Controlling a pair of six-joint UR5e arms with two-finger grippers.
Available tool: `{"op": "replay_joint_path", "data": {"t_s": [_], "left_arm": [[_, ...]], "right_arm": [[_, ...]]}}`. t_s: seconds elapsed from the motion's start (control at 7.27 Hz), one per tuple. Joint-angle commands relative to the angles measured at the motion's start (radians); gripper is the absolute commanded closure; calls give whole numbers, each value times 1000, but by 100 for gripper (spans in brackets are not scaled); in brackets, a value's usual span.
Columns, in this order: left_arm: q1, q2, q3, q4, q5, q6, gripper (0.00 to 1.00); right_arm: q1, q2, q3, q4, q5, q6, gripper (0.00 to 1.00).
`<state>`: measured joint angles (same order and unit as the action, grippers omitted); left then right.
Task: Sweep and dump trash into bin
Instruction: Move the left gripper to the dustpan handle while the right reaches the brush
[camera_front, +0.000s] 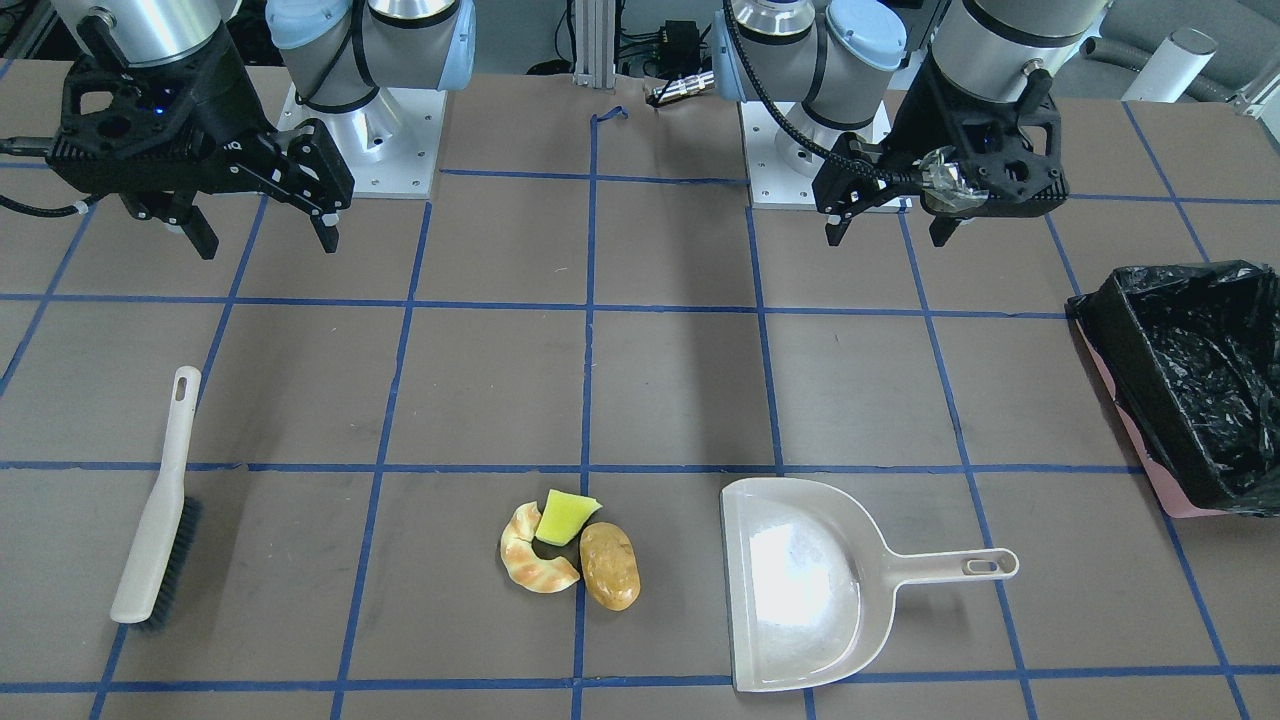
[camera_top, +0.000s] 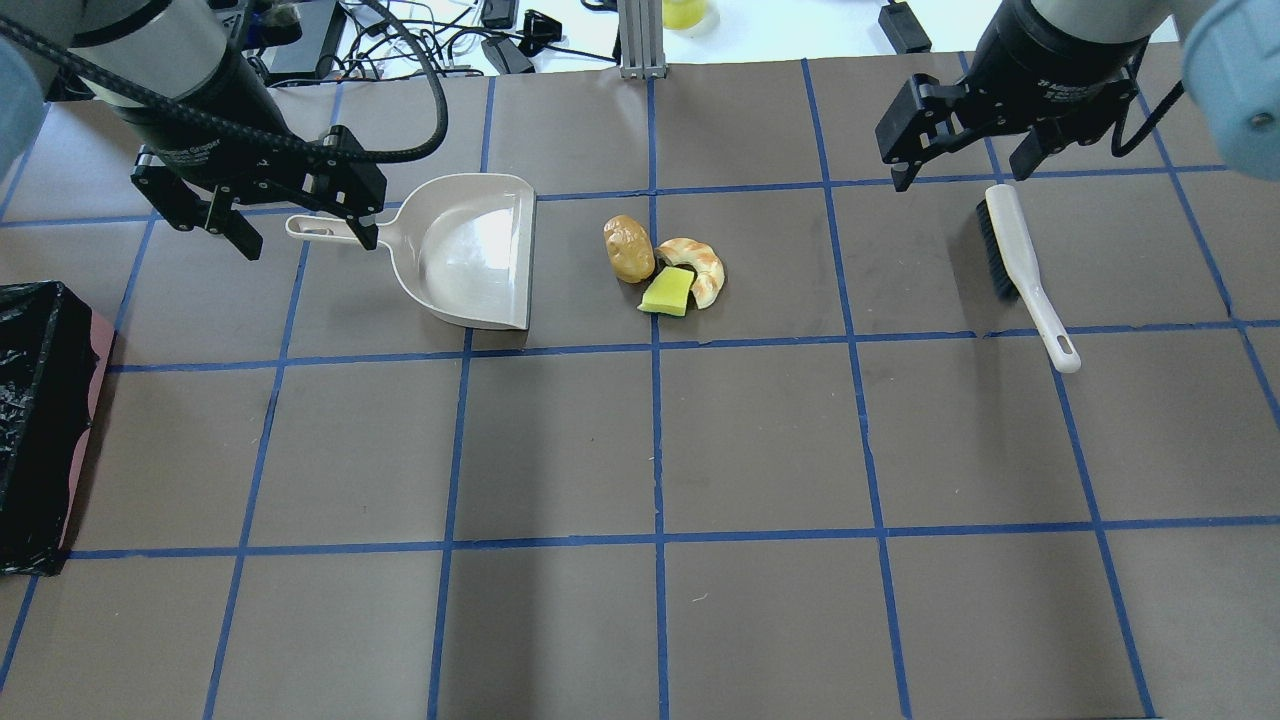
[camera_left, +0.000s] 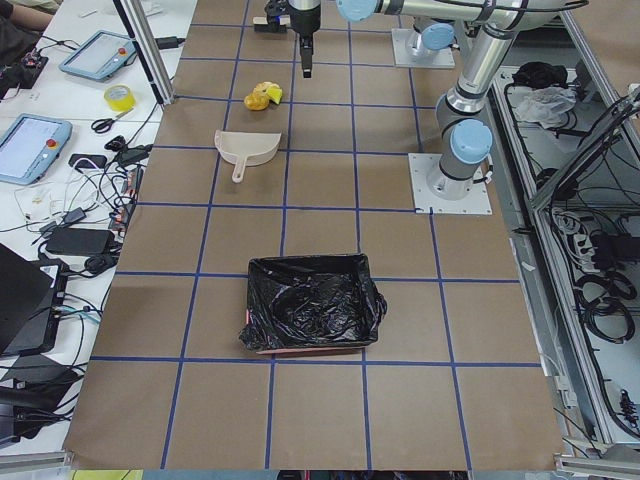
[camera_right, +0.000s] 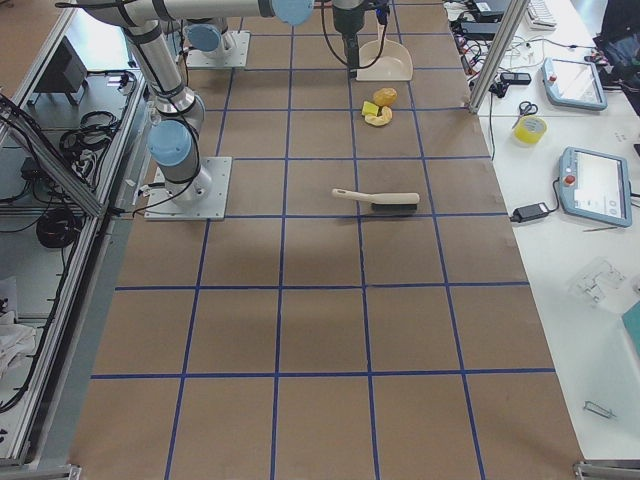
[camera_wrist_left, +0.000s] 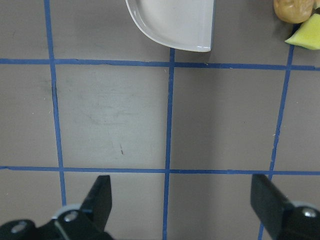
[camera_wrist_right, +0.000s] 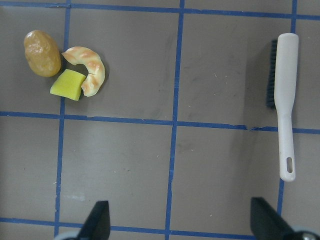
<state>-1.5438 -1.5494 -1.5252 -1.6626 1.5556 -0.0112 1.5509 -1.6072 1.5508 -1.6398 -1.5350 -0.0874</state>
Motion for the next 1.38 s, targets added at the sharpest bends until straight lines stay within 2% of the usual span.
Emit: {"op": "replay_joint_path", "data": {"t_s": [0.0, 0.28, 0.69, 0.83, 1.1, 1.24], "left_arm": [[-1, 14, -27, 7, 3, 1, 0], [1, -4, -24, 64, 1, 16, 0], [31, -23, -24, 64, 14, 446, 0], [68, -32, -27, 64, 15, 605, 0], [167, -52, -30, 67, 21, 988, 0], [178, -78, -41, 101, 27, 1174, 0]], "right_arm": [[0, 1, 0, 0, -1, 0, 0], [0, 4, 0, -3, -1, -5, 0], [-11, 13, 17, 5, -7, -9, 0], [-21, 33, 58, -3, -19, -15, 0], [-137, 75, 118, -6, -16, -96, 0], [-171, 82, 135, -11, -14, -136, 0]]}}
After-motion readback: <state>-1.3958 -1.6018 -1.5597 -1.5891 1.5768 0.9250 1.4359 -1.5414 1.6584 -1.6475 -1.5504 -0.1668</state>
